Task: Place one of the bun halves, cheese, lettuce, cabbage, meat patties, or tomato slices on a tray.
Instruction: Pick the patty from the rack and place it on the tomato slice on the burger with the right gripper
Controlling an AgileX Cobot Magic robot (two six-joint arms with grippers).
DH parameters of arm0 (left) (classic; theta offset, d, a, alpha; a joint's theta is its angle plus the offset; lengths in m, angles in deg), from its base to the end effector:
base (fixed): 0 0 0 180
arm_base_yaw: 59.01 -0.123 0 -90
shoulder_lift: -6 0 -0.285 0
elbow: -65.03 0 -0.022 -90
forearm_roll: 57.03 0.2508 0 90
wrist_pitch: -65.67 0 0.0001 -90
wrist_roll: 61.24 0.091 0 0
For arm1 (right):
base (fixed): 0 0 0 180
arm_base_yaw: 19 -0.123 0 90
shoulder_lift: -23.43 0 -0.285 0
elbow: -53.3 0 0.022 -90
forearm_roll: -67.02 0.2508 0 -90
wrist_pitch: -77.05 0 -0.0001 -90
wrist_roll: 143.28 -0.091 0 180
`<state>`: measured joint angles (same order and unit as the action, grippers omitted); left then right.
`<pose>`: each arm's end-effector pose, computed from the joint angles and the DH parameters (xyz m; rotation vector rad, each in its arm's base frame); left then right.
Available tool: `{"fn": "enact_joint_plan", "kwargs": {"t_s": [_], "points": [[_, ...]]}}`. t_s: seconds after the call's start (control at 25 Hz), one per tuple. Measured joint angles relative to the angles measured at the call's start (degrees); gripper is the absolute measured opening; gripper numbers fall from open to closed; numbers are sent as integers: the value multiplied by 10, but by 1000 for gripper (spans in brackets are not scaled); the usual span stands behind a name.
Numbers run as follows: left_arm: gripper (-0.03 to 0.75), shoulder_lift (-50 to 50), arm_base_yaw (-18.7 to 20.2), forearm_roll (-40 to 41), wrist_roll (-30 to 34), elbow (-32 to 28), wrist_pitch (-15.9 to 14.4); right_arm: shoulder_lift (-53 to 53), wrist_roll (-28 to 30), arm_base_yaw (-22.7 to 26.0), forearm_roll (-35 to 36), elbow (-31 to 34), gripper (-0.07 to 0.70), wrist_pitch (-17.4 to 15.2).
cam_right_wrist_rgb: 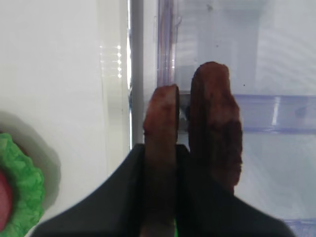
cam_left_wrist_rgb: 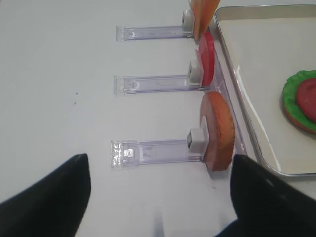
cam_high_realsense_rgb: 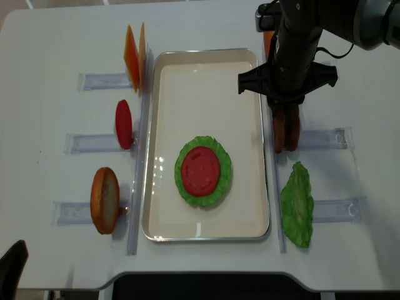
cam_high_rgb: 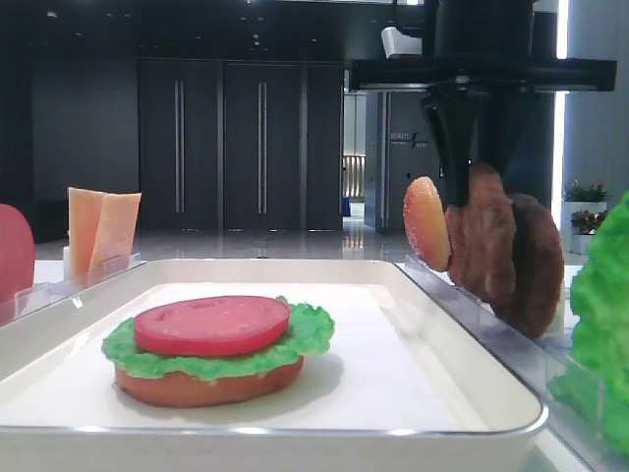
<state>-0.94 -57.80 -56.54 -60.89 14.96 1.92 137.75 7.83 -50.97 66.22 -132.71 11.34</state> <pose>-0.0064 0.0008 0.2658 0.0281 2.1074 0.0014 0.3160 0.1959 0.2343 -0.0895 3.0430 0.0634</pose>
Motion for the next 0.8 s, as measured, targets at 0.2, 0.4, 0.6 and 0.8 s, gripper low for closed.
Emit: {"fn": "enact_joint_plan", "kwargs": {"t_s": [0.2, 0.4, 0.6, 0.8], "points": [[692, 0, 0, 0, 1, 0, 0, -7, 2, -2, 8, -14, 111, -12], [692, 0, 0, 0, 1, 0, 0, -32, 2, -6, 8, -19, 111, -14], [692, 0, 0, 0, 2, 0, 0, -61, -1, -10, 8, -19, 111, -20], [692, 0, 0, 0, 2, 0, 0, -80, -15, -45, 8, -19, 111, -3]]}}
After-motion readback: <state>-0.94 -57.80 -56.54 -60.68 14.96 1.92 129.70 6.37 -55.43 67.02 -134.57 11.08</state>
